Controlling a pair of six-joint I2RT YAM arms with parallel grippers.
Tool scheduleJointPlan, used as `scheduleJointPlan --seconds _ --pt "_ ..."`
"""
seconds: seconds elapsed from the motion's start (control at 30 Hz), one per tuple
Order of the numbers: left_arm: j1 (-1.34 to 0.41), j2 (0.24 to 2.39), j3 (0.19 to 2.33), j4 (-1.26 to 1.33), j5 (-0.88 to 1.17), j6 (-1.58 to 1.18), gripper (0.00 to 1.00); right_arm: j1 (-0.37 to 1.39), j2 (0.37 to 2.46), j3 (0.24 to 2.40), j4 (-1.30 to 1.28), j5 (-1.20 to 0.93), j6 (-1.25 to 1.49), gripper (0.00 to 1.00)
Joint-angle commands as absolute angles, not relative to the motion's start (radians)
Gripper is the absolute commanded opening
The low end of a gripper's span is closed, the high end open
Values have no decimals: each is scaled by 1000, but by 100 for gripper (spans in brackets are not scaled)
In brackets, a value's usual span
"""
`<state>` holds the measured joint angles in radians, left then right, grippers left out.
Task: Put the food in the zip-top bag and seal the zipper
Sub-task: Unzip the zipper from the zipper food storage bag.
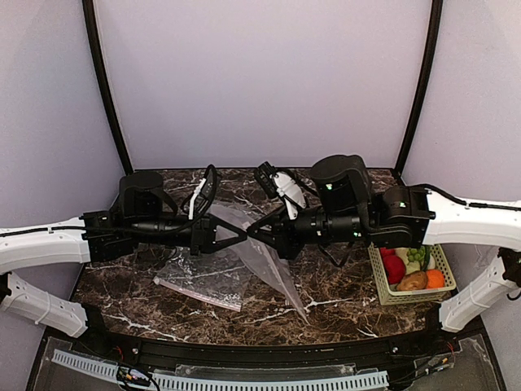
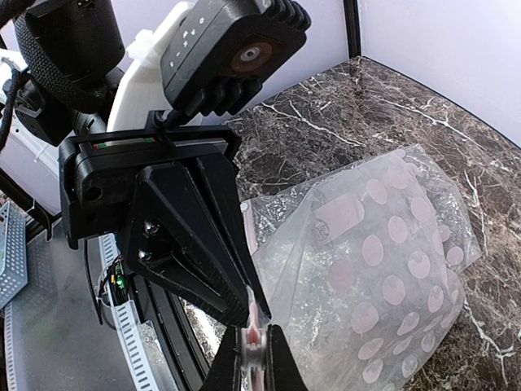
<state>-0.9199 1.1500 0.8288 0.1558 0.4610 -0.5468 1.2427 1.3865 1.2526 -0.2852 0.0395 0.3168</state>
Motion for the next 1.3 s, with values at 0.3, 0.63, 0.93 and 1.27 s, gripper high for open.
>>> scheduleJointPlan --seconds 0.3,0.63,0.93,1.27 --pt "-861 1105 803 198 379 -584 1 1250 1377 1221 -408 28 333 0" --pt "-849 1097 787 203 367 -608 1 1249 1379 1219 -408 27 336 0" --pt "-836 1095 782 220 354 -631 1 1249 1377 1210 -407 25 342 0" --pt "-823 1090 773 222 349 -651 1 1250 1376 1198 -405 22 350 0"
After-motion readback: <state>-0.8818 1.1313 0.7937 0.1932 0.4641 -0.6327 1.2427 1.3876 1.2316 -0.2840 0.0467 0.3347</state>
